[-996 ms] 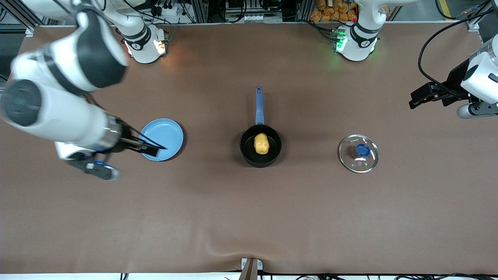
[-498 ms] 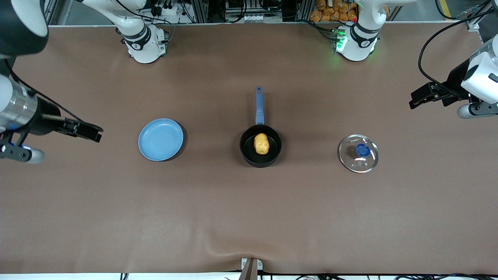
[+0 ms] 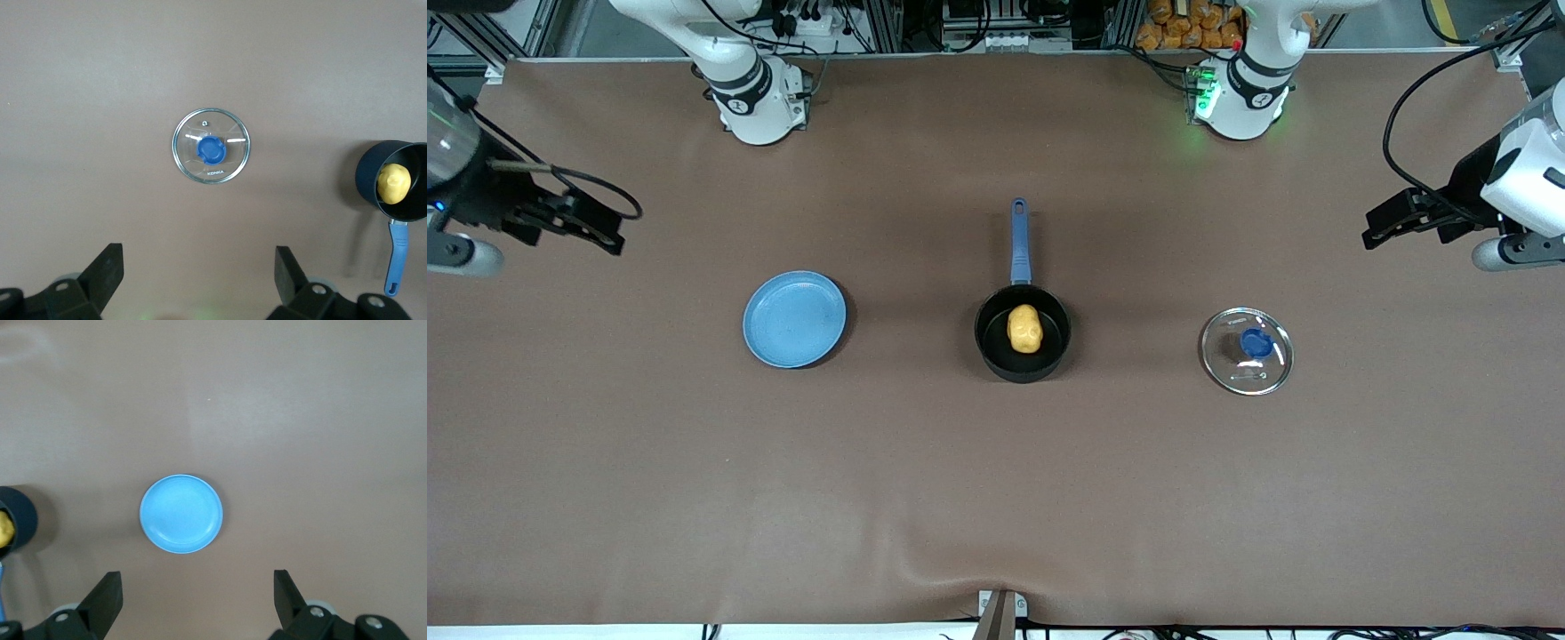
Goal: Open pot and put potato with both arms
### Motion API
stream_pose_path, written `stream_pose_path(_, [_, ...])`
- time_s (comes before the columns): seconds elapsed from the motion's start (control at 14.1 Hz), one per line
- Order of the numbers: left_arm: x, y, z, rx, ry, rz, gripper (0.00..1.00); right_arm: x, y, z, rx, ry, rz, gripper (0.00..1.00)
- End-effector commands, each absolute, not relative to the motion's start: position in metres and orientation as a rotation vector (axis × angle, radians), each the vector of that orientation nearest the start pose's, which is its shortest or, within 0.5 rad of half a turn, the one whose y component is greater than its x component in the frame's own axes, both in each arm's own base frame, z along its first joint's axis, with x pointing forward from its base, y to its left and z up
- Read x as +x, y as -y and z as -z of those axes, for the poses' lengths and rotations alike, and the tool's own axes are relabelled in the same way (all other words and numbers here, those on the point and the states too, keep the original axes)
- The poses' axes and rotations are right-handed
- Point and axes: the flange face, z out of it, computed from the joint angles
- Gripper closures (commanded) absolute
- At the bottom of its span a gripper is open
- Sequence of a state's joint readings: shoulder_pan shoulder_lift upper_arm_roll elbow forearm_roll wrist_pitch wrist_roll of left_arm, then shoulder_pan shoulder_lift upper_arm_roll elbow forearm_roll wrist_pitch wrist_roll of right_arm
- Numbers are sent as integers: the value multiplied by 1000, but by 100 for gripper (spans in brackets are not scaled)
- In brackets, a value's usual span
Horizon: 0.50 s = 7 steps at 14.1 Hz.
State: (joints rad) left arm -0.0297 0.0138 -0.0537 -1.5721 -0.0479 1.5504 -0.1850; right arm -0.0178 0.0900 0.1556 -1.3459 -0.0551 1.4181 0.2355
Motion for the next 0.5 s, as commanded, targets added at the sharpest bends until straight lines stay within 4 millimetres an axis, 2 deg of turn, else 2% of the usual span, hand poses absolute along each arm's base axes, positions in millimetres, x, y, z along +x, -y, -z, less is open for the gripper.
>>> stream_pose_path(0.0, [552,51,-620,-3208,167,-47,0,514,-40,-656,-3179,-62,52,0])
stream_pose_path(0.21, [552,52,-620,-3206,167,-47,0,512,-37,-661,-3180,-67,57,0])
stream_pose_path(0.43, [552,51,-620,-3206,170,-47,0,519,-35,-687,-3181,-53,133,0])
